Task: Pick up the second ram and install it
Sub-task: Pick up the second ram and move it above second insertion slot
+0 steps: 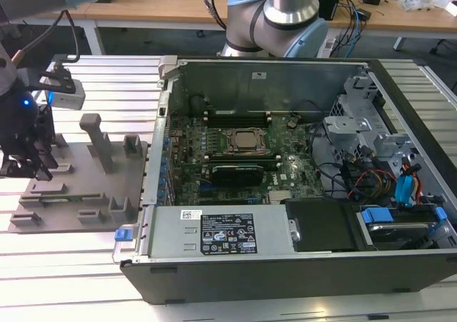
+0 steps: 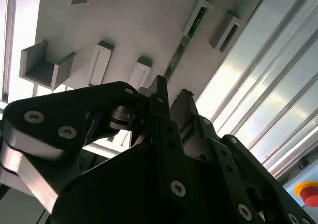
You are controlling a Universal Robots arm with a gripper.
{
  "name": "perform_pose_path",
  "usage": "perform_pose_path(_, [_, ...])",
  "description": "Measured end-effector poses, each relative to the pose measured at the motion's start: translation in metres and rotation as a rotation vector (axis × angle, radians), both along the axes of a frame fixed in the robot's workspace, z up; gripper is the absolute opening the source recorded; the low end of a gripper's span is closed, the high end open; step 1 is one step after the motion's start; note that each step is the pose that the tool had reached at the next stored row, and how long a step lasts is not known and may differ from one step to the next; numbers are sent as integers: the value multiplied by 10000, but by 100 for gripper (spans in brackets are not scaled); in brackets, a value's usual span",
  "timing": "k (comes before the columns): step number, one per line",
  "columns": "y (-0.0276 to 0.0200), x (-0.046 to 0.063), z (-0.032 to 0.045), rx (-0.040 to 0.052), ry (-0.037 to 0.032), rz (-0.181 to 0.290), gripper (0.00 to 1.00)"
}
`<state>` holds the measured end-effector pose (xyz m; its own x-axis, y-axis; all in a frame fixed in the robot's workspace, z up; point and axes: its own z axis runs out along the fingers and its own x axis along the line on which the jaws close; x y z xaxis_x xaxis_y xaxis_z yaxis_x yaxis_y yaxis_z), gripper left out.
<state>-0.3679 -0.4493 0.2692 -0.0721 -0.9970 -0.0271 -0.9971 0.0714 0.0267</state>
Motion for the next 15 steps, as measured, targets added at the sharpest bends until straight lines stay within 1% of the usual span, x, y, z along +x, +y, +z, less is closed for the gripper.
perform_pose_path(2, [0,0,-53,0,0,0,30])
perform_pose_path(6, [0,0,-111,0,0,0,30])
perform_pose_path(9, [0,0,-181,0,1,0,30])
perform_pose_path(12, [0,0,-227,0,0,0,30])
perform_pose_path(14, [0,0,-280,0,1,0,30])
perform_pose_path(15, [0,0,-331,0,0,0,30])
